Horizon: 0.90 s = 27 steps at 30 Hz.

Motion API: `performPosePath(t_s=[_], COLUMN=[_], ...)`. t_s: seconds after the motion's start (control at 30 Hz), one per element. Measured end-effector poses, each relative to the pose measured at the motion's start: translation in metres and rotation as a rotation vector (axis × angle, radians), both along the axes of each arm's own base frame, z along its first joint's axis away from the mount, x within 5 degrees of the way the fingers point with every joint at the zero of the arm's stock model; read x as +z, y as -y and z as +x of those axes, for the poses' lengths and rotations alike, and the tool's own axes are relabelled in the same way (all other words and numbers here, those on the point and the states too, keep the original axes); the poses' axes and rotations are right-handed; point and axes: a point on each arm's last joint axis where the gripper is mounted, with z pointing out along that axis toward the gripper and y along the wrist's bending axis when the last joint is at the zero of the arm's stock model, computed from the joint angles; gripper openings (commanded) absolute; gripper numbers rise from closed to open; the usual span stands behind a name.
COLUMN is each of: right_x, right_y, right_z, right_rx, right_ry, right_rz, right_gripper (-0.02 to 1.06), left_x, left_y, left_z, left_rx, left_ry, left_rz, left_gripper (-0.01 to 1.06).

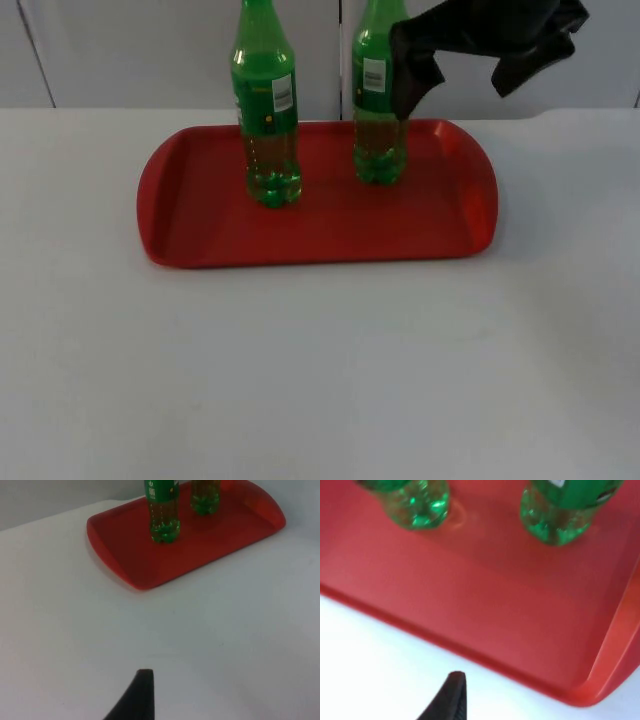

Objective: Place the bottle upright on the tray.

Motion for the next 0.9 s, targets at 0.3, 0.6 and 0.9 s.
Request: performPosePath(t_s=[0.3,0.6,0.9], right_x=[0.016,0.012,0.009], right_y=[-0.005,0.021,0.058], right_z=[-0.028,-0.073,-0.136], right_rx=[0.057,0.053,0.049], right_ry=[-0.026,-0.018,0.023], right_rz=[-0.022,-0.02,0.001], right_gripper=[1.05,1.05,1.05], left_x=[0.0,0.0,0.0], left_y=[0.0,0.0,0.0], left_z=[0.0,0.0,0.0], left_rx=[0.0,0.0,0.0], left_ry=[0.0,0.0,0.0], left_rz=[0.0,0.0,0.0], left_gripper=[1.05,1.05,1.05])
